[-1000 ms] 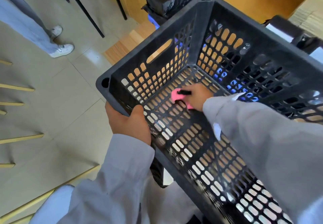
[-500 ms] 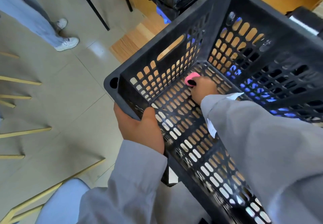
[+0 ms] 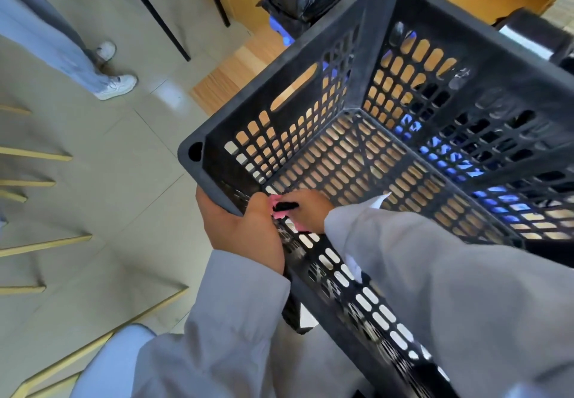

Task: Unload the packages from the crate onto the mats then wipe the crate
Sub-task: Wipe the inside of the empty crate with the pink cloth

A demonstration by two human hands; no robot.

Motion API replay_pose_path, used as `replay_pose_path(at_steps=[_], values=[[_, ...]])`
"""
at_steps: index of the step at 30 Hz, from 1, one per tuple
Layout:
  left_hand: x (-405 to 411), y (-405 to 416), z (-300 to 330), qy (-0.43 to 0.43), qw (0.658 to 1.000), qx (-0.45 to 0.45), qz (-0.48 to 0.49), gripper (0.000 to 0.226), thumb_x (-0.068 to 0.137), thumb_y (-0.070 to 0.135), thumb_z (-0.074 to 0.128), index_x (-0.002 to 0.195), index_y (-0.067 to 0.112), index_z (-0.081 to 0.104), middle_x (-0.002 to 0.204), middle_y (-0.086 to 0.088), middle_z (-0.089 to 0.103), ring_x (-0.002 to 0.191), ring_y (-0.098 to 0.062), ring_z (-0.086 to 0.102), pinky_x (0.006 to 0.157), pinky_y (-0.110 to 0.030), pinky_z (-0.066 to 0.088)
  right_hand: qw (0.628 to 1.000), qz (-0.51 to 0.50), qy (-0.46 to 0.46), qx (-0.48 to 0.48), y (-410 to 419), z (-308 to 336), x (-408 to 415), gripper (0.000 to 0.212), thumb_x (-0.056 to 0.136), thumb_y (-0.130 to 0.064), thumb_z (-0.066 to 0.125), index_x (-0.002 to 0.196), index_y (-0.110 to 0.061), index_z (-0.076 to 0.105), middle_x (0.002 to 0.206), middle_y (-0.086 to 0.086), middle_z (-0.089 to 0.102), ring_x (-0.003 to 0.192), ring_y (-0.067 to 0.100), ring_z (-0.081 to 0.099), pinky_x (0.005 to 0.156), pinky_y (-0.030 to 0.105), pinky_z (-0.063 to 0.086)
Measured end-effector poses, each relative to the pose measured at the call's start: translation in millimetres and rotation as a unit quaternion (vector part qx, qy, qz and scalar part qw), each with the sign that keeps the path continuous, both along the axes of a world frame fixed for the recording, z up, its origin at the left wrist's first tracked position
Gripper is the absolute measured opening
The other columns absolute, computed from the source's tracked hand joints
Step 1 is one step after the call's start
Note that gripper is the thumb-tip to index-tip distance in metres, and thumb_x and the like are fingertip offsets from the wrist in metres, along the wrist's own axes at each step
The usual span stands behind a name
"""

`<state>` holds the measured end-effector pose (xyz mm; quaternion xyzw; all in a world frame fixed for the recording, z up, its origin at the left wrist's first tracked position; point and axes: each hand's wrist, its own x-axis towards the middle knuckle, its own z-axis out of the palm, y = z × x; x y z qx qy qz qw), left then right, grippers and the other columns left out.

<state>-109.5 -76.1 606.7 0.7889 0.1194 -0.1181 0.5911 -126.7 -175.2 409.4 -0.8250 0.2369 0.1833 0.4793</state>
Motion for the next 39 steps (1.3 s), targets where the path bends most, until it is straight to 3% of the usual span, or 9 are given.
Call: replay_pose_path(at_steps=[4, 7, 11, 15, 23, 27, 33, 37, 39], values=[[0, 1, -1, 0.004, 1.000, -0.011, -0.008, 0.046, 0.083, -0.003, 0.058, 0.124, 0.016, 0.054, 0.080, 0.005, 0.060, 0.050, 0.003, 0.055, 0.044, -0.007, 0.042, 0.990, -0.127, -0.027, 0.050, -47, 31, -10, 0.022, 0.094, -0.006, 0.055, 0.103, -0.018, 0.072, 0.090, 0.008, 0.072, 0.079, 0.030, 0.071, 0.070, 0.046, 0.061], [0, 1, 1, 0.000, 1.000, -0.002, -0.013, 0.046, 0.084, -0.003, 0.058, 0.126, 0.016, 0.053, 0.082, 0.004, 0.060, 0.051, 0.002, 0.055, 0.044, -0.007, 0.043, 0.949, -0.283, -0.049, -0.128, -99, 39, -7, 0.034, 0.097, -0.010, 0.054, 0.128, -0.020, 0.063, 0.106, 0.001, 0.067, 0.086, 0.020, 0.067, 0.073, 0.029, 0.058], [2, 2, -1, -0.010, 0.999, 0.030, -0.021, 0.045, 0.083, 0.000, 0.061, 0.125, 0.015, 0.054, 0.091, -0.002, 0.064, 0.074, -0.016, 0.062, 0.064, -0.020, 0.052, 0.905, -0.284, 0.035, -0.316, -147, 24, 17, 0.039, 0.093, -0.005, 0.050, 0.131, -0.012, 0.058, 0.123, 0.016, 0.062, 0.112, 0.036, 0.059, 0.093, 0.038, 0.048], [3, 1, -2, -0.011, 0.999, 0.045, -0.021, 0.047, 0.083, 0.003, 0.063, 0.127, 0.015, 0.052, 0.103, -0.005, 0.065, 0.089, -0.022, 0.064, 0.083, -0.038, 0.056, 0.901, -0.259, 0.051, -0.346, -138, 11, 40, 0.039, 0.092, -0.005, 0.054, 0.130, -0.001, 0.055, 0.131, 0.018, 0.055, 0.124, 0.036, 0.047, 0.102, 0.039, 0.039], [2, 0, -3, -0.021, 0.999, 0.049, -0.009, 0.051, 0.082, 0.000, 0.063, 0.130, 0.013, 0.052, 0.103, -0.003, 0.065, 0.081, -0.013, 0.062, 0.068, -0.014, 0.051, 0.905, -0.334, -0.022, -0.261, -83, 20, 36, 0.035, 0.092, -0.007, 0.054, 0.125, -0.021, 0.058, 0.128, 0.011, 0.054, 0.115, 0.033, 0.055, 0.099, 0.036, 0.044], [2, 0, -3, -0.027, 0.998, 0.059, -0.012, 0.050, 0.081, 0.002, 0.064, 0.128, 0.014, 0.052, 0.105, -0.006, 0.065, 0.085, -0.018, 0.063, 0.071, -0.019, 0.052, 0.941, -0.238, -0.101, -0.218, -38, 3, 23, 0.040, 0.091, 0.000, 0.053, 0.114, -0.031, 0.061, 0.118, 0.003, 0.057, 0.095, 0.020, 0.054, 0.095, 0.038, 0.052], [10, -1, -12, -0.010, 0.998, 0.063, 0.008, 0.045, 0.076, 0.009, 0.069, 0.118, 0.013, 0.053, 0.113, -0.012, 0.063, 0.099, -0.026, 0.062, 0.089, -0.040, 0.053, 0.969, -0.065, -0.180, -0.154, 19, -23, 28, 0.045, 0.080, 0.014, 0.054, 0.112, -0.012, 0.072, 0.131, 0.001, 0.065, 0.118, 0.029, 0.054, 0.091, 0.036, 0.048], [5, 0, -11, -0.034, 0.998, 0.053, -0.001, 0.053, 0.080, 0.001, 0.065, 0.130, 0.014, 0.051, 0.107, -0.005, 0.065, 0.083, -0.015, 0.064, 0.061, -0.010, 0.050, 0.984, -0.011, -0.112, -0.135, 18, -17, 31, 0.047, 0.086, 0.007, 0.050, 0.123, -0.018, 0.064, 0.136, 0.006, 0.059, 0.120, 0.029, 0.049, 0.094, 0.030, 0.041], [5, 1, -10, -0.036, 0.999, 0.039, 0.001, 0.054, 0.078, -0.001, 0.063, 0.129, 0.014, 0.052, 0.108, -0.006, 0.065, 0.089, -0.019, 0.065, 0.060, -0.011, 0.050, 0.990, 0.024, -0.073, -0.116, 23, -15, 30, 0.040, 0.092, -0.004, 0.049, 0.128, -0.019, 0.058, 0.139, 0.013, 0.053, 0.131, 0.035, 0.042, 0.103, 0.035, 0.037]])
